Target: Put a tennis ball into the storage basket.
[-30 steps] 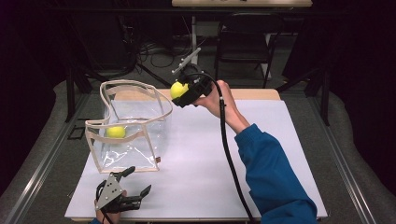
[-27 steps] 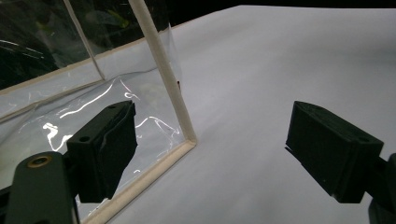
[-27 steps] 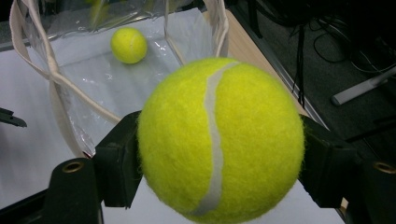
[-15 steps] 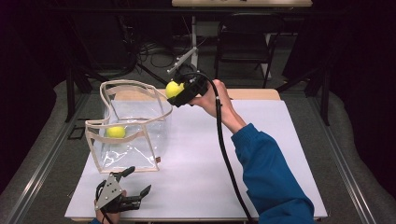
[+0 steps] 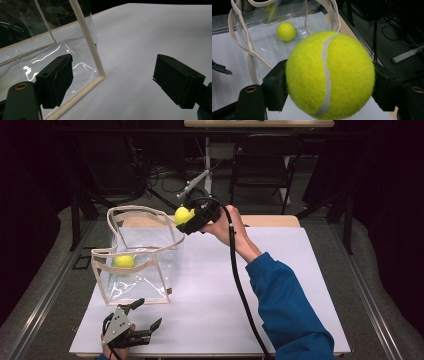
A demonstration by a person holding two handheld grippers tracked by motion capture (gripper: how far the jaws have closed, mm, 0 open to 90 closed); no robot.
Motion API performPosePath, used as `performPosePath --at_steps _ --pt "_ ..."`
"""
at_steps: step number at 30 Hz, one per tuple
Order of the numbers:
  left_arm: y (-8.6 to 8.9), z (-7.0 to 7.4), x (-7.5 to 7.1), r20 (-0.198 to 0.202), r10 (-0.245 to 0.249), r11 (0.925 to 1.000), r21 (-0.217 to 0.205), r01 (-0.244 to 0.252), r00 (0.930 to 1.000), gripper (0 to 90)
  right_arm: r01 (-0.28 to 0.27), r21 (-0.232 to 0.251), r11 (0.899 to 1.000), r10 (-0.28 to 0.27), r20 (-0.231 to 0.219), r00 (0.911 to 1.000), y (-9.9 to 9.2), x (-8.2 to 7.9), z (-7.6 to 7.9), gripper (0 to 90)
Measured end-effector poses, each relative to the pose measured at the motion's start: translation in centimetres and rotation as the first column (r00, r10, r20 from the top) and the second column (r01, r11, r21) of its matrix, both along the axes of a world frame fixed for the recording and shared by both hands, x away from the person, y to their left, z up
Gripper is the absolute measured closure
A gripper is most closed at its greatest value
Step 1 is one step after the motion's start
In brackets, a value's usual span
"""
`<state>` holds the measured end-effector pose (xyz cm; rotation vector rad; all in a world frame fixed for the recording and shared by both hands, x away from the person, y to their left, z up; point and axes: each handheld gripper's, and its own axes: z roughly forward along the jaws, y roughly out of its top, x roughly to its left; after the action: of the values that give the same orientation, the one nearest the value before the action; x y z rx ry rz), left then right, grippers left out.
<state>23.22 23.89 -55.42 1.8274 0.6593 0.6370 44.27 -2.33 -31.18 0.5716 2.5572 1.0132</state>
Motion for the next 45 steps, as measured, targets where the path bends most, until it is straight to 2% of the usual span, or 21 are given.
performPosePath --at_steps 27,45 --pt "0.0 0.0 0.0 0.002 -0.002 1.0 -0.003 0.002 1.0 15.9 -0.026 0.018 1.0 0.025 0.012 0.9996 1.6 -0.1 0.3 26.4" --pt "0.0 0.0 0.0 0.001 -0.003 1.0 -0.006 0.003 1.0 15.9 -0.043 0.016 0.999 0.043 0.016 0.9989 3.3 -0.1 -0.4 26.3"
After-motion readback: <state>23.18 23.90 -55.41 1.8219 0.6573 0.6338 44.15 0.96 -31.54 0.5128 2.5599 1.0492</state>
